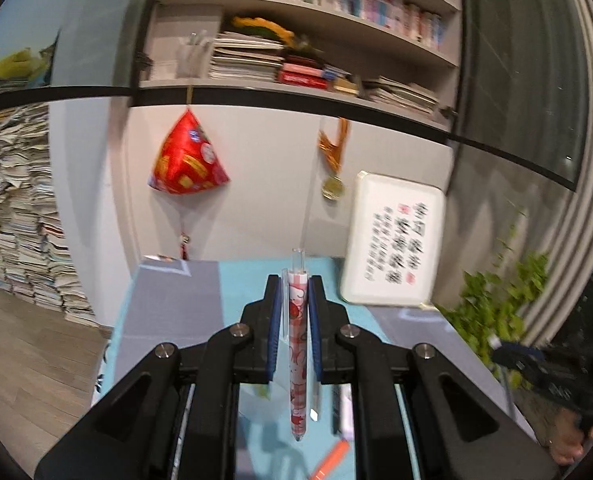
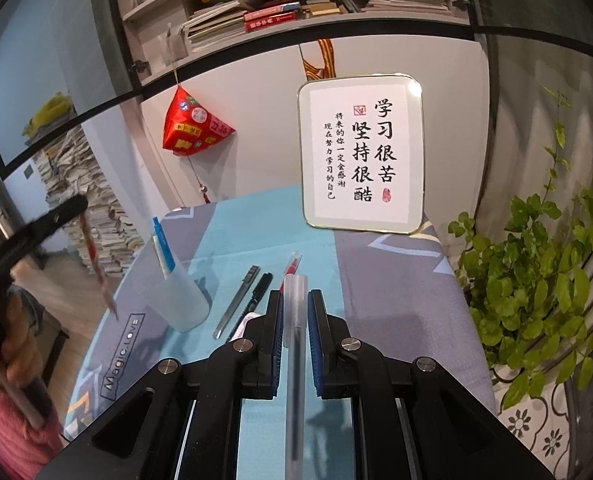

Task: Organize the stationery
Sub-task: 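Drop the pink pen into the clear cup with the left tool while the right tool holds the clear pen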

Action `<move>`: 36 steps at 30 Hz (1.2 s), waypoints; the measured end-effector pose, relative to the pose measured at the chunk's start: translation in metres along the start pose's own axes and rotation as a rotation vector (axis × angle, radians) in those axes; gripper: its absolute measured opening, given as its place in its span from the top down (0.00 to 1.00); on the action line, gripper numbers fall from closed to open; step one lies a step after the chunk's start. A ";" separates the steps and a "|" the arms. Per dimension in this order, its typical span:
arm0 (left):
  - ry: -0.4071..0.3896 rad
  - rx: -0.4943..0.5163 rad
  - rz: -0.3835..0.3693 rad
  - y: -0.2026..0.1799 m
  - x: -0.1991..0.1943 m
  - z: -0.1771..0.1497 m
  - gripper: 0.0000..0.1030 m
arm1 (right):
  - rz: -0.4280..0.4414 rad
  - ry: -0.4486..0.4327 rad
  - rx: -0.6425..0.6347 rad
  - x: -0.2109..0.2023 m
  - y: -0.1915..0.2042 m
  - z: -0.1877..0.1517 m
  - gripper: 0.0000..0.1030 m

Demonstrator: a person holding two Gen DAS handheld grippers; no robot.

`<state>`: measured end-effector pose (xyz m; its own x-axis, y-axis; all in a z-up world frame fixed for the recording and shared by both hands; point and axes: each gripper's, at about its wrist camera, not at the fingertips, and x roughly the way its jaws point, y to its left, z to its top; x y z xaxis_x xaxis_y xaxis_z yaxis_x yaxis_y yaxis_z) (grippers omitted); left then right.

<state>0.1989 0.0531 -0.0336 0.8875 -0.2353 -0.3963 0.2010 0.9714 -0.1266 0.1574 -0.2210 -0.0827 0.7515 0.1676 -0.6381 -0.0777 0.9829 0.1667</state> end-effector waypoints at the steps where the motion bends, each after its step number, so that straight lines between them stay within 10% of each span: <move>1: -0.006 0.001 0.018 0.003 0.005 0.003 0.89 | -0.004 -0.001 0.001 0.001 0.001 0.001 0.87; 11: -0.031 0.000 0.136 0.022 0.043 0.002 0.89 | -0.027 0.006 -0.007 0.010 0.008 0.007 0.87; 36: 0.100 -0.086 0.089 0.044 0.058 -0.052 0.89 | 0.004 0.030 -0.062 0.026 0.041 0.009 0.87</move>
<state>0.2372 0.0802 -0.1090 0.8534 -0.1545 -0.4979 0.0832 0.9832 -0.1626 0.1796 -0.1774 -0.0857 0.7309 0.1732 -0.6601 -0.1219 0.9848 0.1234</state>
